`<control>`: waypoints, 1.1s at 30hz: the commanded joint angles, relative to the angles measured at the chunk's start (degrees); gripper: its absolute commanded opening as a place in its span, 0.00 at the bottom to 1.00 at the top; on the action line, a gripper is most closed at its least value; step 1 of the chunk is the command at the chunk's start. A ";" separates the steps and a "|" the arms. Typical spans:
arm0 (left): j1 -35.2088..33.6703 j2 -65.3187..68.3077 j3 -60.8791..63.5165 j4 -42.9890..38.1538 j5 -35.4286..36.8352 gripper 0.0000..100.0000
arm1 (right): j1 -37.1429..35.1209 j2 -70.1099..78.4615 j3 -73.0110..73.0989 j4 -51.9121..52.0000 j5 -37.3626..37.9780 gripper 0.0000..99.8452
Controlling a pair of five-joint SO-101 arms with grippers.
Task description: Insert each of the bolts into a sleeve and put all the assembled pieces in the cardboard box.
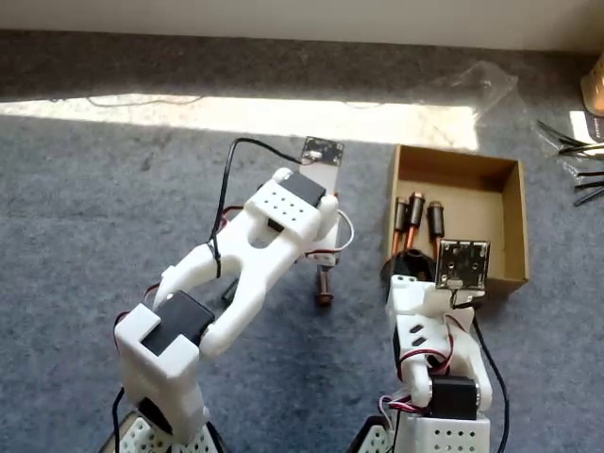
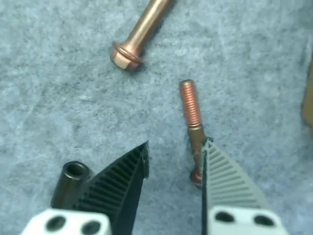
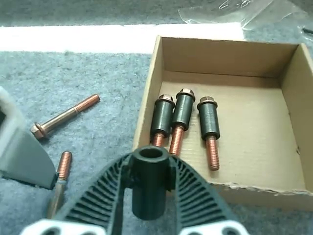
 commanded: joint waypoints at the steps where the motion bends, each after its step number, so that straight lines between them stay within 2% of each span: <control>1: 1.71 -0.66 -2.59 0.44 0.79 0.17 | 0.40 -0.66 -0.92 -1.89 -0.26 0.01; 12: 3.91 -0.48 0.04 -0.18 0.70 0.17 | 0.40 -0.66 -0.92 -1.89 -0.18 0.01; 28: 3.91 -0.48 10.42 -13.89 0.70 0.17 | 0.40 -0.66 -0.92 -1.89 -0.18 0.01; 33: 3.91 -0.48 11.47 -15.03 0.70 0.17 | 0.40 -0.66 -0.92 -1.89 -0.18 0.01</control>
